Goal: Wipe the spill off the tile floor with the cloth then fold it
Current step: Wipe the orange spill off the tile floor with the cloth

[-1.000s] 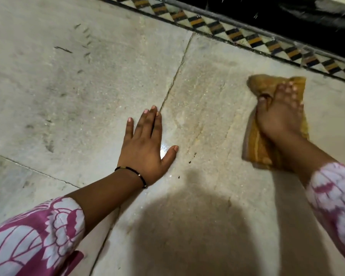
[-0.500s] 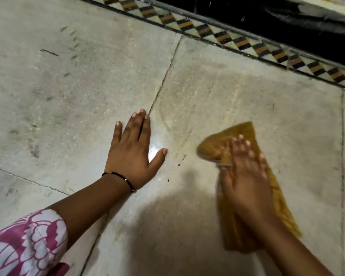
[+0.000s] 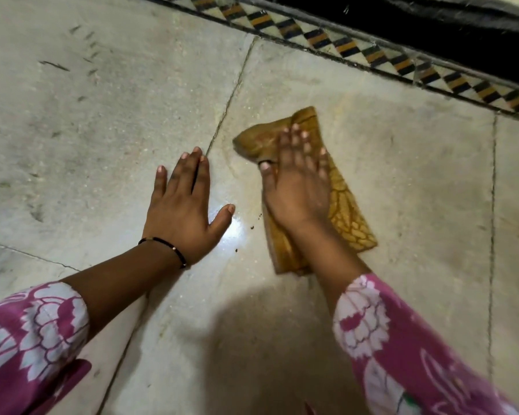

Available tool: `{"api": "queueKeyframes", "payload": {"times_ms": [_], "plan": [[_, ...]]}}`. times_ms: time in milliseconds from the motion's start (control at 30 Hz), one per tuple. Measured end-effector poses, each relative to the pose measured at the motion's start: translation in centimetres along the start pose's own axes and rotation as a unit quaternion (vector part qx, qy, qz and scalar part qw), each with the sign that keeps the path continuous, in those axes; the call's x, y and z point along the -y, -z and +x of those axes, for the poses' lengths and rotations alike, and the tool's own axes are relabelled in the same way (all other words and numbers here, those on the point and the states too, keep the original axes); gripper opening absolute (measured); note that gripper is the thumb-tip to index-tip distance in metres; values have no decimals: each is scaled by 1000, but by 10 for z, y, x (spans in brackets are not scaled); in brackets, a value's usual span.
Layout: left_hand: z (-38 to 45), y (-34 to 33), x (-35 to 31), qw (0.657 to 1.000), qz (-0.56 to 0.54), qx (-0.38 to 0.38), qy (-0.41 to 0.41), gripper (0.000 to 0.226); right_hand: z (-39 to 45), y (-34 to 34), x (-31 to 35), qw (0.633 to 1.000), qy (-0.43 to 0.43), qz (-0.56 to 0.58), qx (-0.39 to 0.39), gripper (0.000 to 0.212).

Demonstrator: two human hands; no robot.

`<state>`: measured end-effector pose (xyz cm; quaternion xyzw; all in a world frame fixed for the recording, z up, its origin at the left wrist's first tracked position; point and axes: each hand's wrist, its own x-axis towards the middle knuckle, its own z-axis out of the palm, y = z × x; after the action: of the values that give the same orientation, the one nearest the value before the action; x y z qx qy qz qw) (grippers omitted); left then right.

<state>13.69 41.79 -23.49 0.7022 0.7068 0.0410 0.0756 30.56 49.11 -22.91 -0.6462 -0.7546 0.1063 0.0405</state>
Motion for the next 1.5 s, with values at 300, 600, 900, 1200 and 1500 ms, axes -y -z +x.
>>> {"api": "queueKeyframes", "payload": {"times_ms": [300, 600, 900, 1200, 1500], "plan": [[-1, -1, 0, 1000, 9, 5, 7, 84, -129, 24, -111, 999, -20, -29, 38, 74], [0, 0, -2, 1000, 11, 11, 7, 87, -19, 13, -57, 990, -138, -5, -3, 81], [0, -2, 1, 1000, 16, 11, 3, 87, -167, 11, -89, 994, 87, -33, 59, 75], [1, 0, 6, 1000, 10, 4, -7, 86, -55, 29, -129, 982, -187, -20, -4, 88], [2, -4, 11, 1000, 12, 10, -17, 88, -155, 11, -45, 992, 107, -20, 64, 70]]}}
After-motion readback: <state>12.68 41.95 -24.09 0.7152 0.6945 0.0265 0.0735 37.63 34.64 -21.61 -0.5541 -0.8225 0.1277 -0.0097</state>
